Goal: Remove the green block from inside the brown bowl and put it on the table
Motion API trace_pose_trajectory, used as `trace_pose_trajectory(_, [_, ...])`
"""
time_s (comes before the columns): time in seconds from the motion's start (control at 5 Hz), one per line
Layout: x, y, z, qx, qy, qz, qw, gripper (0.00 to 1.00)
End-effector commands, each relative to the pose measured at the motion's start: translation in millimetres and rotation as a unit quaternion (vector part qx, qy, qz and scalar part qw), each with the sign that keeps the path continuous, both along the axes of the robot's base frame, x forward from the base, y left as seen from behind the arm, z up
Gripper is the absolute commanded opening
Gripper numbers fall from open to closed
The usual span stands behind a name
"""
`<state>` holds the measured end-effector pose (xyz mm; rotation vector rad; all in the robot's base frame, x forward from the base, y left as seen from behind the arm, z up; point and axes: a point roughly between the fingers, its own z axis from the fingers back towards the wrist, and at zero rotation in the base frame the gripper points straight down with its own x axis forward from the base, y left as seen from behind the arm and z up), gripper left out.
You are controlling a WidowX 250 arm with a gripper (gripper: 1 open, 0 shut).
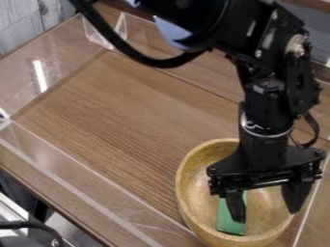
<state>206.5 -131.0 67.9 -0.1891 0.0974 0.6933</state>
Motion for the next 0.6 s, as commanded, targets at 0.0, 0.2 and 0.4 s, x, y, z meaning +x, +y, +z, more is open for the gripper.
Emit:
trace_pose_trajectory(0.0, [5.5,-0.4,6.0,-0.01,-0.011,0.008,0.9999,1.0])
trace_pose_trajectory(0.2, [6.6,1.2,-3.8,-0.01,-0.011,0.02,0.9997,1.0])
trace_pose_trajectory(0.4, [7.4,3.0,-13.3,-0.009,-0.012,0.027,0.9995,1.0])
